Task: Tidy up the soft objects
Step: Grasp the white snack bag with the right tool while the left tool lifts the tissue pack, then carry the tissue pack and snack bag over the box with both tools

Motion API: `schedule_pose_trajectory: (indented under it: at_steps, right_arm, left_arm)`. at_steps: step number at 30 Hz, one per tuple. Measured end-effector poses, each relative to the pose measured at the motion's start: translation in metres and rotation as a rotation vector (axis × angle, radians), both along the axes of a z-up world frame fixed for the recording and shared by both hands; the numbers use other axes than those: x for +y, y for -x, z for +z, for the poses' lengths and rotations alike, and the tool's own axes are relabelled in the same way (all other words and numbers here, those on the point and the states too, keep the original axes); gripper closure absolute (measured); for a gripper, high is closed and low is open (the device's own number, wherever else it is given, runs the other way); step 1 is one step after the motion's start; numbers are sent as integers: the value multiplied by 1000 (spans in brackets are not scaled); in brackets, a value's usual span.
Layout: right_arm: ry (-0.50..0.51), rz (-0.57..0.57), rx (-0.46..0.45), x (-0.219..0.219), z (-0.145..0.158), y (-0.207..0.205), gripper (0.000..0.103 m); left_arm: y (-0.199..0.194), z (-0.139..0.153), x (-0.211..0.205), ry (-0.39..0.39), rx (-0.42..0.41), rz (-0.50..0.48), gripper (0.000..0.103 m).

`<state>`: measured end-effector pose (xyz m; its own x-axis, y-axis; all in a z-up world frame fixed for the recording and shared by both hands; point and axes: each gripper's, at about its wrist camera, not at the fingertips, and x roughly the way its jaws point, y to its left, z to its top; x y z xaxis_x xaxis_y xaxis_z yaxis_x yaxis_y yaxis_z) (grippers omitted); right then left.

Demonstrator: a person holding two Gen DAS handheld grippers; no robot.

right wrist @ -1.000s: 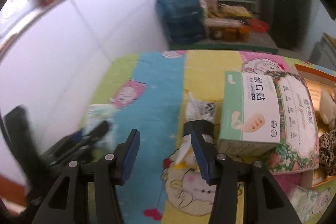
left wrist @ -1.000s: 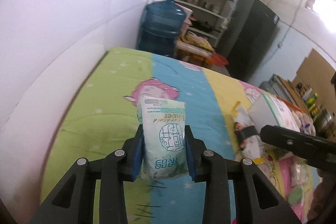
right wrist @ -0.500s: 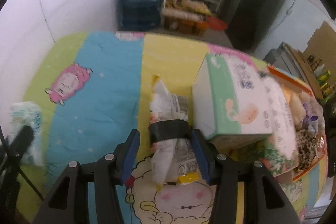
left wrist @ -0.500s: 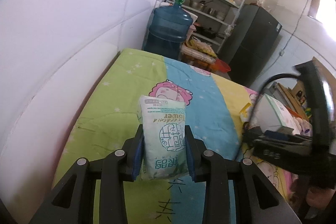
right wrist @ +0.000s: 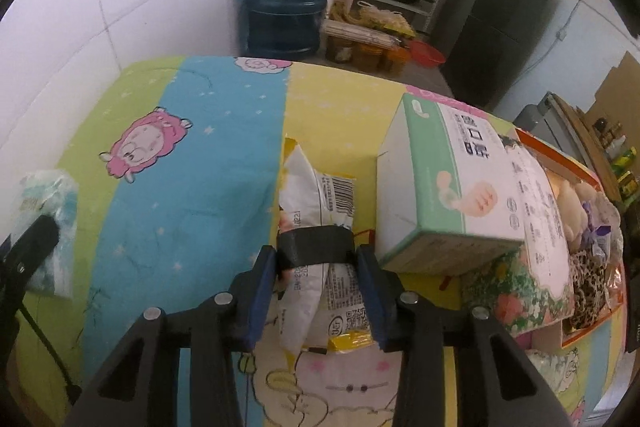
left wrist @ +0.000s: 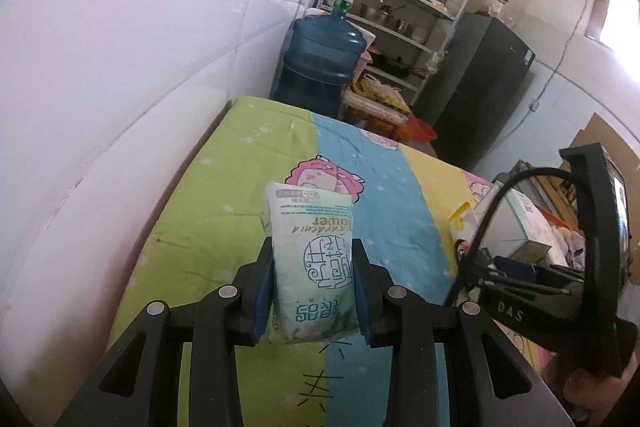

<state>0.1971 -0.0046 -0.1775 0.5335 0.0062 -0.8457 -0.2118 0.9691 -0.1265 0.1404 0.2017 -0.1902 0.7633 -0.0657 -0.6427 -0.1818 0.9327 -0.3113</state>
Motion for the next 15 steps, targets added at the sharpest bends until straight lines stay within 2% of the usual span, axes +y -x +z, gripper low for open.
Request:
schedule_pose_trajectory:
  at_steps: [7, 15]
  right_arm:
    - [-57, 65, 8, -5, 7, 30, 62]
    - [-112, 106, -13, -31, 28, 65, 62]
  left_arm:
    - [3, 4, -6, -10, -10, -19, 68]
    - [14, 19, -21, -25, -36, -53, 68]
